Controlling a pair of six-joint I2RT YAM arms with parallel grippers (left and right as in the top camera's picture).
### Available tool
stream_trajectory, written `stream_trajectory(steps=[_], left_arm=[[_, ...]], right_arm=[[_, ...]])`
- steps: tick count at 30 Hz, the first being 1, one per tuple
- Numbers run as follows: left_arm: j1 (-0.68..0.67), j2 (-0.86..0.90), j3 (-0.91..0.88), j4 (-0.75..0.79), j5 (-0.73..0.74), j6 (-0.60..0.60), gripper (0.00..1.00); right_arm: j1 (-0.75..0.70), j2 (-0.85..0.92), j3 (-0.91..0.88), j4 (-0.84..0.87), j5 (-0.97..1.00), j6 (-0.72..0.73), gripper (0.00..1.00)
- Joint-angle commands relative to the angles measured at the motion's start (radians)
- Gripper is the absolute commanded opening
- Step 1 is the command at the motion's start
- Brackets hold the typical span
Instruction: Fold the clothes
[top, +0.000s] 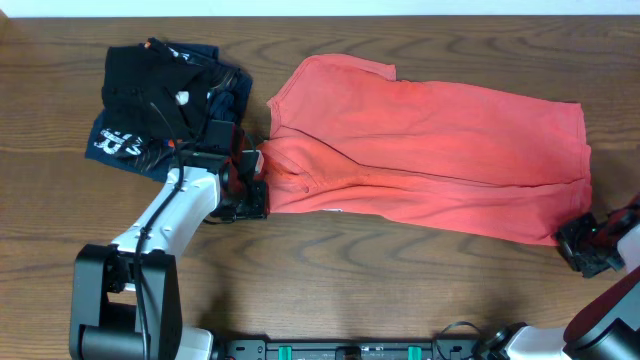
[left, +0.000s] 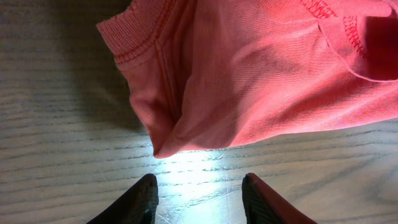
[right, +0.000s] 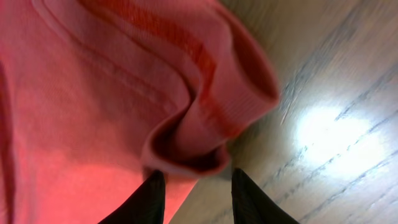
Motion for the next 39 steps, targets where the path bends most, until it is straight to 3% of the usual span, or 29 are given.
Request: stream_trajectory(steps=[1, 11, 15, 28, 31, 32, 36, 39], left_arm=[[0.000, -0.010, -0.009, 0.001, 0.010, -0.005, 0.46], [0.000, -0.010, -0.009, 0.020, 0.010, -0.005, 0.47], [0.000, -0.010, -0.009, 0.026, 0.010, -0.005, 0.47], [0.000, -0.010, -0.009, 0.026, 0.010, -0.005, 0.47], [0.000, -0.010, -0.009, 0.026, 0.010, -0.005, 0.47], [0.000, -0.010, -0.009, 0.026, 0.010, -0.005, 0.47], [0.000, -0.010, -0.009, 0.026, 0.010, -0.005, 0.47], [0.000, -0.010, -0.009, 0.026, 0.010, -0.005, 0.47]], right_arm=[[-0.045, -0.018, 0.005, -0.013, -0.080, -0.035, 0.35], [-0.155, -0.018, 0.005, -0.024, -0.085, -0.035, 0.38], [-0.153, -0.018, 0.005, -0.020, -0.085, -0.032, 0.30], [-0.153, -0.018, 0.005, 0.041, -0.172, 0.011, 0.51], [-0.153, -0.018, 0.005, 0.040, -0.174, 0.011, 0.24], [-0.153, -0.018, 0.004, 0.040, -0.170, 0.011, 0.20], [-0.153, -0.018, -0.002, 0.036, -0.128, 0.012, 0.20], [-0.153, -0.018, -0.012, 0.029, -0.084, 0.032, 0.31]])
